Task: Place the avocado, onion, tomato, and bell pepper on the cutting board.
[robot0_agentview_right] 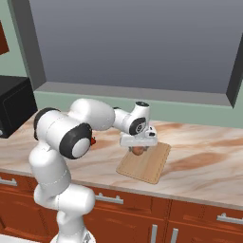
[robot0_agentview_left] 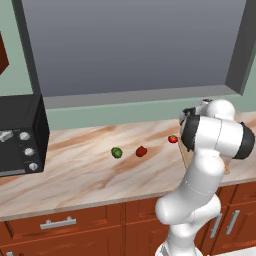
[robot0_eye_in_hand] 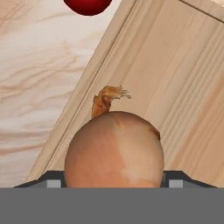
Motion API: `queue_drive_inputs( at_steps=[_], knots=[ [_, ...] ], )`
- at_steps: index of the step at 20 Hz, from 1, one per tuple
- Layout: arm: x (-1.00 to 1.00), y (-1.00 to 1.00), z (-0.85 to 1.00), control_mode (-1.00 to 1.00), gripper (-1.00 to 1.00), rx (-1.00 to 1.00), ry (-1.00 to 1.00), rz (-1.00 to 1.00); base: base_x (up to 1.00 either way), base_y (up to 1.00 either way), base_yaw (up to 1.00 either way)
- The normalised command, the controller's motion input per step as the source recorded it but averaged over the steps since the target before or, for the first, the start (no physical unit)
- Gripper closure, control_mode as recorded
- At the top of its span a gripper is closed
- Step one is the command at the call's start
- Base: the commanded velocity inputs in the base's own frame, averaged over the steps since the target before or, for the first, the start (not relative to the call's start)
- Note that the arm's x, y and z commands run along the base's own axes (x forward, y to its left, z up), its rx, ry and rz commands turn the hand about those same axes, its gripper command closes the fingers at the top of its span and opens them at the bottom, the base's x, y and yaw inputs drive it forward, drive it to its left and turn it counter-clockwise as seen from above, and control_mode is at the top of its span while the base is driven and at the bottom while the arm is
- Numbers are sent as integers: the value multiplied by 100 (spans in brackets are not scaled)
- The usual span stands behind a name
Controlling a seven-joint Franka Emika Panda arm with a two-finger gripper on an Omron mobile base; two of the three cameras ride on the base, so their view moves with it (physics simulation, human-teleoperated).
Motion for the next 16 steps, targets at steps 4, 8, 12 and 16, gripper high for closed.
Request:
queue_drive_inputs(
  at_steps=[4,8,12,16],
  knots=[
    [27,-10,-28,-100,100,0,2,1,0,0,0],
    [25,0,-38,-100,100,0,4,1,0,0,0],
    [15,0,-37,-100,100,0,3,0,0,0,0],
    [3,0,-38,-100,-100,0,2,0,0,0,0]
  ],
)
